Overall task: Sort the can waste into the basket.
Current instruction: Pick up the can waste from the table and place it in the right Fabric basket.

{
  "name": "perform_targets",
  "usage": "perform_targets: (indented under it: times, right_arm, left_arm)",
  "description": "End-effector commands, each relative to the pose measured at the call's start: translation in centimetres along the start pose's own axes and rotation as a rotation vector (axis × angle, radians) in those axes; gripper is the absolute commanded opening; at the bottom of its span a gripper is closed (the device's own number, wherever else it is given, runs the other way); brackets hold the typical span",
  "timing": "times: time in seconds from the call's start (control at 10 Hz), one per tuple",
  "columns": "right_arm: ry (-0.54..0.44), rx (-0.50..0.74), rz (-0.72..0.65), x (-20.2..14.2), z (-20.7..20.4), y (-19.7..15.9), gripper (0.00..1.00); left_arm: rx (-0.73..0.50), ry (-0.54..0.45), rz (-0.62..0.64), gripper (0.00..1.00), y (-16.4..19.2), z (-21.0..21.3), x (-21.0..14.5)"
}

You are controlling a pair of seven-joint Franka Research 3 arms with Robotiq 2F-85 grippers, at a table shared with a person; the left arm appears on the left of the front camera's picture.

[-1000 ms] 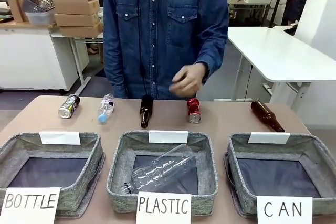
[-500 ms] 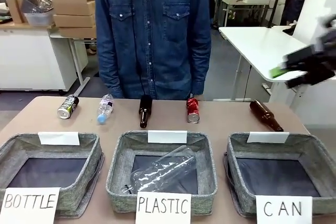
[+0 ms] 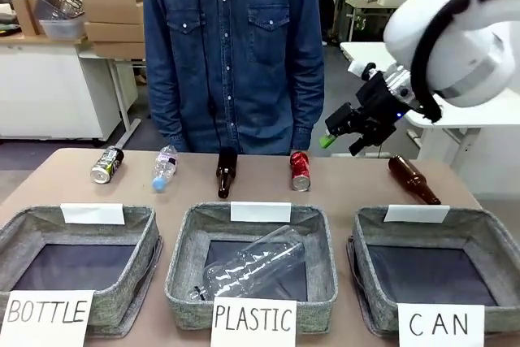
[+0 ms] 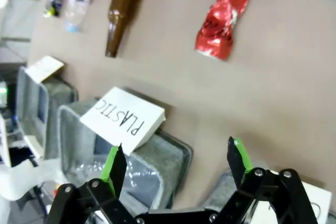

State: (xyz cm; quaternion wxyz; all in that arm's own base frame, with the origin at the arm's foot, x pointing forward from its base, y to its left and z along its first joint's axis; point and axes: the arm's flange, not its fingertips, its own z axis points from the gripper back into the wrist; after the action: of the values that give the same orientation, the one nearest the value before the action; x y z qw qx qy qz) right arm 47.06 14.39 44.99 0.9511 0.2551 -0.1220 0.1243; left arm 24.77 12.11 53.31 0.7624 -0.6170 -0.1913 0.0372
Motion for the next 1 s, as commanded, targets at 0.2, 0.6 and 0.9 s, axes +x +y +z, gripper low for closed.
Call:
perform_targets:
  times: [0.2,0.6,0.9]
  right_arm:
    - [-0.016,-0.002,0.01,-0.4,1.0,0.2,1.0]
    - [0.063,-0.288,-0.117,10.6,-8.1,0.0,1.0]
    - [0.168,-0.395,-0.1,13.3,-16.5,0.6,1.0]
  left_arm:
    - [-0.023,-0.004,-0.021,1.0,-0.2,0.0,-0.1]
    - [-0.023,-0.004,-0.021,1.0,-0.2,0.0,-0.1]
    - [-0.023,-0.004,-0.021,1.0,-0.2,0.0,-0.1]
